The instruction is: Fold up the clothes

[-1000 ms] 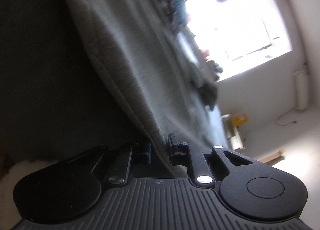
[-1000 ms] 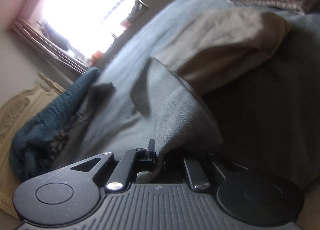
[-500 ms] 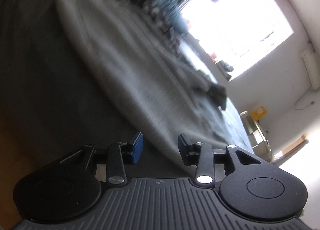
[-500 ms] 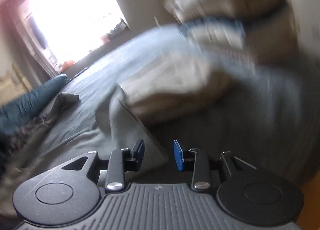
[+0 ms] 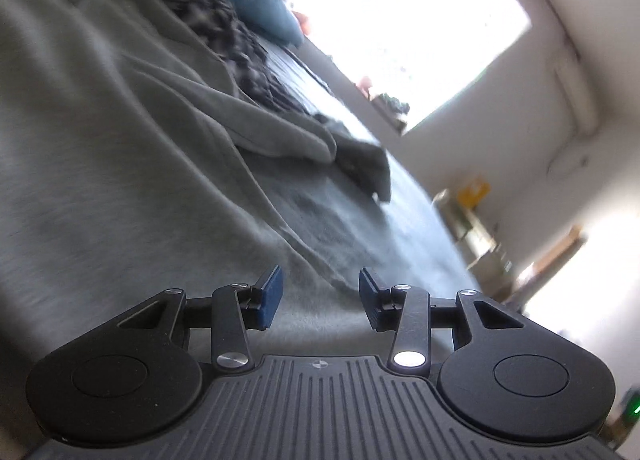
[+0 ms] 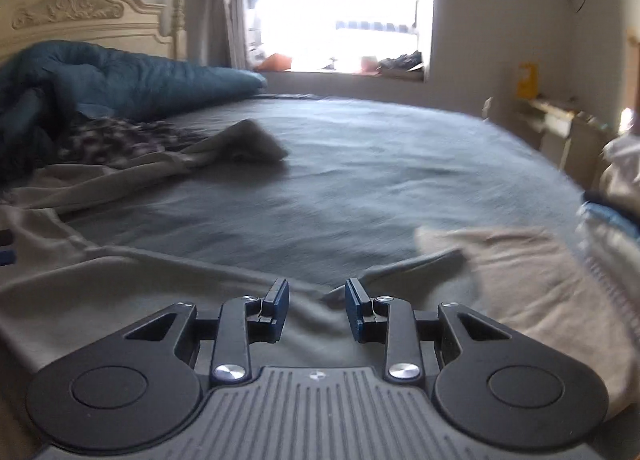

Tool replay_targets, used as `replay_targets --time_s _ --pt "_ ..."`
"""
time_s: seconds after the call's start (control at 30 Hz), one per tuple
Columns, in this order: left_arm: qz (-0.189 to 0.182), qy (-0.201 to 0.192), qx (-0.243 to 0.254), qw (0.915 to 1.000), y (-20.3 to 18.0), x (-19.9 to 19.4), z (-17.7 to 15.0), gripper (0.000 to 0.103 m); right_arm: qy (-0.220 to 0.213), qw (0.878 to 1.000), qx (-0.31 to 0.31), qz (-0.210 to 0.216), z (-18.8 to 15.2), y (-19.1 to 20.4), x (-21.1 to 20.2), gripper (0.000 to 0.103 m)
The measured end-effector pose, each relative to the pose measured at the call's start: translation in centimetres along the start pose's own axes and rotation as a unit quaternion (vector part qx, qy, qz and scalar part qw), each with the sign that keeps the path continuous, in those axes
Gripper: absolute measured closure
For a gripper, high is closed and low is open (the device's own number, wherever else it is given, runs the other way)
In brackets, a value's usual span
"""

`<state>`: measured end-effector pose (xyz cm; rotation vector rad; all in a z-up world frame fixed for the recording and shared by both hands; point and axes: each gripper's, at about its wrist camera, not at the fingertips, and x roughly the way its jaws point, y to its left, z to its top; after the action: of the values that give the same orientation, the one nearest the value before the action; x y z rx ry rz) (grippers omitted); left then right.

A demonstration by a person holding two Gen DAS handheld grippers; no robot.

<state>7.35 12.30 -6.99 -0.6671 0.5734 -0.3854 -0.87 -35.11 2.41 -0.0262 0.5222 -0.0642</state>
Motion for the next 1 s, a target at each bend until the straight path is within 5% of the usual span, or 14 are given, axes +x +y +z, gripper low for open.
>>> replay_targets --time_s 0.23,0.4,0.5,0.57,0.63,0.77,1.0 --pt "0.008 0.029 0.031 0.9990 -1.3 5.7 -0.2 0.061 0.039 0.998 0.033 -0.034 2.3 -6.5 3.6 0.046" --pt "0.033 0.024 0.047 0.9981 -1.6 7.4 -0.6 0.061 0.082 0.994 0.072 -0.001 2.4 -9.2 7.0 0.046" --pt "0.040 0.021 0.053 0.9976 -2.0 8.3 -0.8 0.061 0.100 0.992 0.072 0.016 2.0 -9.4 8.1 0.059" --pt "0.045 0.019 0.061 0.9970 -2.3 8.4 -1.1 0.061 0.097 0.992 0.072 0.022 1.8 -9.4 7.9 0.089" --pt "0.046 0.016 0.068 0.9965 -2.5 8.4 -1.2 0.061 0.070 0.995 0.075 0.018 1.8 -9.4 6.4 0.093" --pt "0.048 0.013 0.071 0.9962 -2.6 8.5 -1.4 0.061 0.012 0.996 0.090 -0.008 1.9 -10.3 2.9 0.093" --pt "0.063 0.006 0.092 0.9937 -2.9 9.4 -1.7 0.061 0.020 0.986 0.165 -0.032 0.4 -13.6 3.9 0.080"
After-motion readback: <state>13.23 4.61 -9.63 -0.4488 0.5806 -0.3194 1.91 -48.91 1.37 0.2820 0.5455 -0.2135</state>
